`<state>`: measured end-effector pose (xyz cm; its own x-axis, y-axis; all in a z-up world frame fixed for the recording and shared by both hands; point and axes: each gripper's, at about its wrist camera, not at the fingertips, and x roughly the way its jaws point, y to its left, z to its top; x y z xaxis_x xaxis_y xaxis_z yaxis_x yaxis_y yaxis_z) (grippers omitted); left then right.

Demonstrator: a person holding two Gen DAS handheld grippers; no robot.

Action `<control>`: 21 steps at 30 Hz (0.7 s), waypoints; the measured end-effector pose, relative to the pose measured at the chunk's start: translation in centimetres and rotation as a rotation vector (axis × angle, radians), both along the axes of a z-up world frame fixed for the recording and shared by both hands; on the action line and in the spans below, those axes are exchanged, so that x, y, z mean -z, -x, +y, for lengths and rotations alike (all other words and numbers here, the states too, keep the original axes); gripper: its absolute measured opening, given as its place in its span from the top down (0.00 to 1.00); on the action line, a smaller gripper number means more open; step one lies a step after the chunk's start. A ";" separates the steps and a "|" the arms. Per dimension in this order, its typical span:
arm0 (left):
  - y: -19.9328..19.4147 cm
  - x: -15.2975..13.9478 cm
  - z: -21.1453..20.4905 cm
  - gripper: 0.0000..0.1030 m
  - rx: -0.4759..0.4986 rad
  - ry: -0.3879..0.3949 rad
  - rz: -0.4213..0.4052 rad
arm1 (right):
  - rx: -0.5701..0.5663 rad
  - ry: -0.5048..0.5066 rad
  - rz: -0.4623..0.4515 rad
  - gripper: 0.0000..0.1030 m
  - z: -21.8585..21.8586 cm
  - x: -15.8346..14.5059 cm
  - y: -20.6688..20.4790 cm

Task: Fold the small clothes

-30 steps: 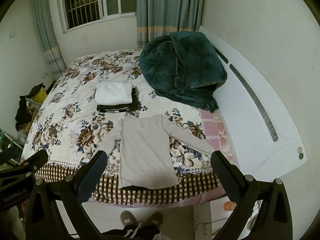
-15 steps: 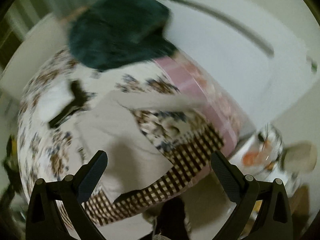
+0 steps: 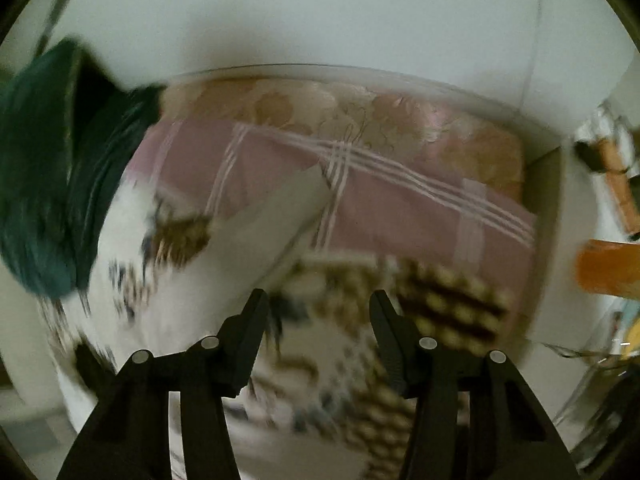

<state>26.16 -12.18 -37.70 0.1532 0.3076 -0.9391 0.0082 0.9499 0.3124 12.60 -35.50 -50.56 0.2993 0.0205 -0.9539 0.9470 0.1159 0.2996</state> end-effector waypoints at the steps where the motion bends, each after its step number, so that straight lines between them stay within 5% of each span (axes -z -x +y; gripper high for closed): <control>1: -0.5 1.2 -0.5 0.00 0.002 -0.002 0.010 | 0.031 -0.020 -0.007 0.47 -1.2 1.9 -0.2; 7: -2.6 7.4 -3.0 0.00 0.005 0.010 0.068 | 0.207 -0.198 -0.098 0.46 -6.5 12.9 -1.9; 11: -4.2 9.9 -3.3 0.00 -0.004 0.028 0.060 | 0.282 -0.197 -0.169 0.51 -7.3 15.8 -3.1; 12: -4.6 10.3 -3.2 0.00 -0.009 0.032 0.053 | 0.282 -0.146 -0.169 0.73 -7.3 15.5 -3.7; 14: -5.1 10.7 -2.6 0.00 -0.024 0.036 0.037 | 0.226 -0.068 -0.125 0.94 -7.2 14.4 -5.1; 21: -5.5 10.7 2.6 0.00 -0.131 0.050 0.002 | -0.150 0.211 -0.110 0.94 -1.4 4.5 -15.4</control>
<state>31.66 -9.59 -48.42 0.1126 0.2780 -0.9540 -0.1159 0.9572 0.2652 28.00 -36.91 -55.05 0.4103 -0.1232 -0.9036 0.8775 0.3230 0.3545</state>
